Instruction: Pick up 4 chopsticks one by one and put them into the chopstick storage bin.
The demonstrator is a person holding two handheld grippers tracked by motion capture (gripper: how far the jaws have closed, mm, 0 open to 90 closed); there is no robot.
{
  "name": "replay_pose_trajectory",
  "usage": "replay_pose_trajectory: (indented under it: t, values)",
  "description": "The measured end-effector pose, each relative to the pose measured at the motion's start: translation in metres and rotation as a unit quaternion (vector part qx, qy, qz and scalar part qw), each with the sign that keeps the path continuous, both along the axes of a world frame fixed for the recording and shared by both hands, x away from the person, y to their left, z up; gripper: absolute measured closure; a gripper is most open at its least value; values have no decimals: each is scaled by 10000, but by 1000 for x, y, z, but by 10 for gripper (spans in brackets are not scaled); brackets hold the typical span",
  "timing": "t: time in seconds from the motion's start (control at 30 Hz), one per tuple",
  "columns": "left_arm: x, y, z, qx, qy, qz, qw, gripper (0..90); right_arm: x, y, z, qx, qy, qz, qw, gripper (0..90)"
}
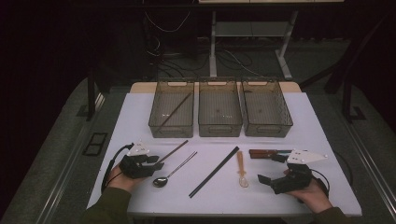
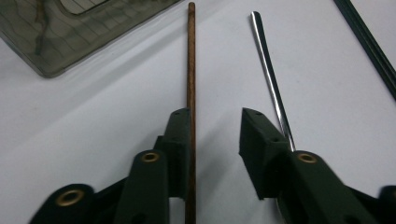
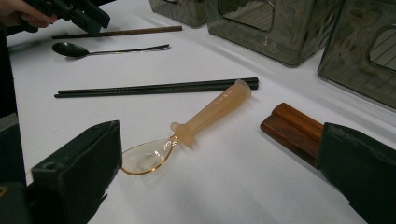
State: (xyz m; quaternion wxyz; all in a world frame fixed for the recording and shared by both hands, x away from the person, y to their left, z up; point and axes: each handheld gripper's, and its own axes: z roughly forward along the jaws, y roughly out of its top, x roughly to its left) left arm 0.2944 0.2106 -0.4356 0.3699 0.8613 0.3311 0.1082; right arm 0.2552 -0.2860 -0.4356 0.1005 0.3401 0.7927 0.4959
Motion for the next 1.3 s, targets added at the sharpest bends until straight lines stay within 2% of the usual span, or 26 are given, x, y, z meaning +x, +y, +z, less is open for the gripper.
replay_pose_trajectory:
  t: [0.07, 0.23, 0.4, 0.5, 0.67, 0.8, 1.3]
  values:
    - [1, 1, -2, 80, 29, -33, 10000, 667, 0, 0, 0, -1, 3, -2, 10000, 7]
    - [2, 7, -4, 29, 32, 82, 10000, 743, -1, 0, 0, -2, -2, 6, 10000, 7]
    - [3, 7, -5, 109, 44, 98, 9999, 757, -1, 0, 1, -3, -7, 5, 10000, 7]
    - [3, 5, -7, 297, 43, 26, 9995, 776, -1, 0, 1, -10, -7, 5, 10000, 8]
    - [1, 3, -8, 398, -36, 12, 9992, 795, -1, 0, 1, -11, -10, 1, 10000, 7]
    - [2, 3, -8, 378, 0, -25, 9993, 841, -1, 0, 1, -20, -13, 16, 10000, 8]
    - [6, 6, -7, 259, 118, -108, 9995, 853, -1, 1, 1, -22, -15, 13, 10000, 7]
